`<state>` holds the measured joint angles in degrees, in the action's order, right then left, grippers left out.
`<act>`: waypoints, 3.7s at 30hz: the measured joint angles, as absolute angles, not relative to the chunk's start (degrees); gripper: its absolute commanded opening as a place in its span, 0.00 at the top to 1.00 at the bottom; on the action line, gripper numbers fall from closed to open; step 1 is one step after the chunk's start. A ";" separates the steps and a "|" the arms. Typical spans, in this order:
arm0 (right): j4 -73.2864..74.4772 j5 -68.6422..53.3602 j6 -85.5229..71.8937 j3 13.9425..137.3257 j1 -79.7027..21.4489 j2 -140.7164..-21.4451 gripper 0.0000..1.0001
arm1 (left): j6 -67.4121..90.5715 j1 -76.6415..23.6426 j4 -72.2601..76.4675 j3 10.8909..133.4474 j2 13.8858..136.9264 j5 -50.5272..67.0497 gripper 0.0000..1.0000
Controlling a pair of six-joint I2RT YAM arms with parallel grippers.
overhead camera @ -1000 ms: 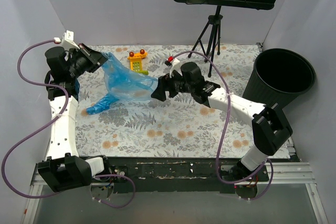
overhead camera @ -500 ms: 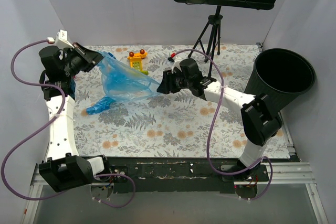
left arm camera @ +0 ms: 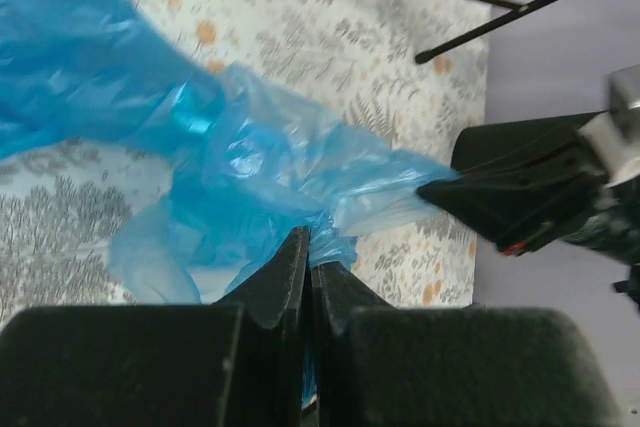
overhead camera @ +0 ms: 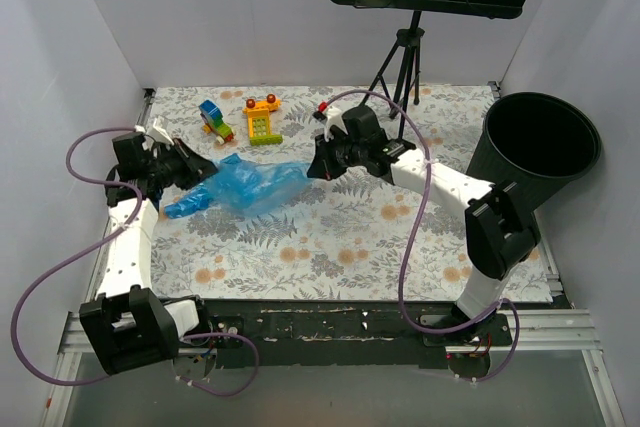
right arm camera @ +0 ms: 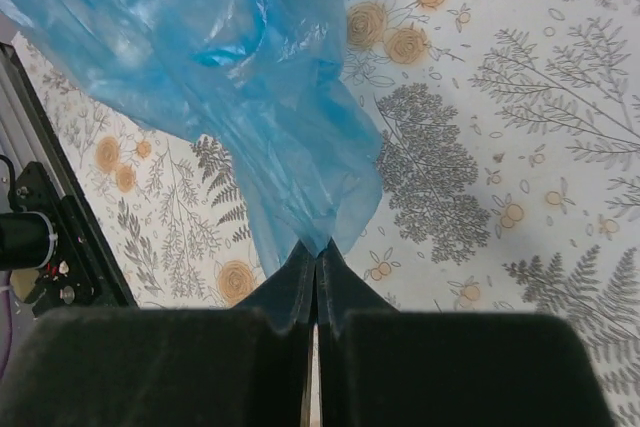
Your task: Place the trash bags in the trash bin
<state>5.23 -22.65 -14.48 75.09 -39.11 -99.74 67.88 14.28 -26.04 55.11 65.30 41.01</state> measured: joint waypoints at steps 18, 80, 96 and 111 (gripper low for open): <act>3.31 -12.01 -2.04 132.88 -28.95 -119.31 0.99 | 61.41 12.82 -24.71 125.60 103.70 34.87 1.00; -25.91 -9.47 20.69 102.56 -37.63 -90.37 0.99 | 32.62 1.83 -1.76 88.88 58.48 39.48 1.00; 29.23 -30.63 35.97 55.09 -46.89 -57.56 0.99 | 13.08 -28.49 -43.29 63.99 56.75 30.46 1.00; 21.37 -2.74 8.29 68.95 -28.18 -78.54 0.99 | 26.92 -17.21 -33.12 64.86 58.06 -2.07 1.00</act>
<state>21.37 -2.74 8.29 68.95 -28.18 -78.54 26.92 -17.21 -33.12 64.86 58.06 -2.07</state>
